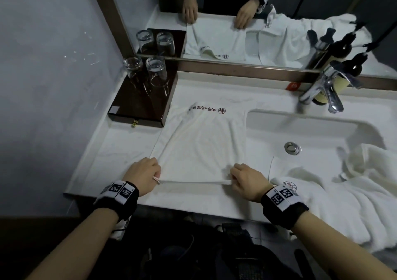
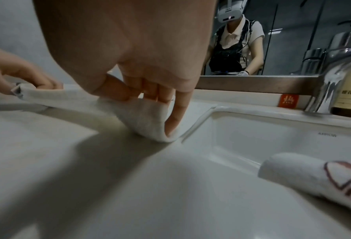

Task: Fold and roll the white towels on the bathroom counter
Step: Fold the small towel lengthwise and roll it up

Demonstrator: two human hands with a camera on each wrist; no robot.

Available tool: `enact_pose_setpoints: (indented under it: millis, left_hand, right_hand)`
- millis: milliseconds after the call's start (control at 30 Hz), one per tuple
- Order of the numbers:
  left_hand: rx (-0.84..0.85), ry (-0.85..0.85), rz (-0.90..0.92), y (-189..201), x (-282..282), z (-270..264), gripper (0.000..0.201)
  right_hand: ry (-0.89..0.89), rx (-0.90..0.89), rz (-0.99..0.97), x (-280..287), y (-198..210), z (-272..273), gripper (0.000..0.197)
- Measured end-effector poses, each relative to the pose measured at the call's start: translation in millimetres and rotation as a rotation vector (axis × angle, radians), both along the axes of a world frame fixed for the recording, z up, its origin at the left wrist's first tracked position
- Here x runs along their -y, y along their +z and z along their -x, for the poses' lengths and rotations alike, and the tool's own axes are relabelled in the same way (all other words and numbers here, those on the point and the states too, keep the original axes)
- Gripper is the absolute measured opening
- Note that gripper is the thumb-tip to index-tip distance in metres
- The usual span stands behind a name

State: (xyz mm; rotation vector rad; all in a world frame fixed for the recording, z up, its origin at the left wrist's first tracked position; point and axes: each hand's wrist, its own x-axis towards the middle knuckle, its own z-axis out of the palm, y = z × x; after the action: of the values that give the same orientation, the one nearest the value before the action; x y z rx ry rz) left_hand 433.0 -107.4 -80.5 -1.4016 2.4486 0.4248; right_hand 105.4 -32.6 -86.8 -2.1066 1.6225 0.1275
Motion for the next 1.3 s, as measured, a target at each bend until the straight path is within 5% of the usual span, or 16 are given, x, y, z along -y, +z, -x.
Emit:
enact_pose_setpoints:
  millis: [200,667,1033,1300]
  left_hand:
    - [-0.032,0.119,-0.224,17,17,6,0.029]
    - [-0.205,0.258,0.058,37,114,88,0.025]
    - [0.068,0.120,0.005,8,192,133,0.036]
    - [0.286,-0.031,0.194,-12,211,145,0.029]
  right_hand:
    - [0.007,0.027,-0.117,15,15,7,0.021]
    - [-0.452,0.164,0.001,125,31,41,0.023]
    - [-0.406,0.051,0.029,191,13,52,0.038]
    - [-0.399,-0.147,0.047,213,-8,59,0.034]
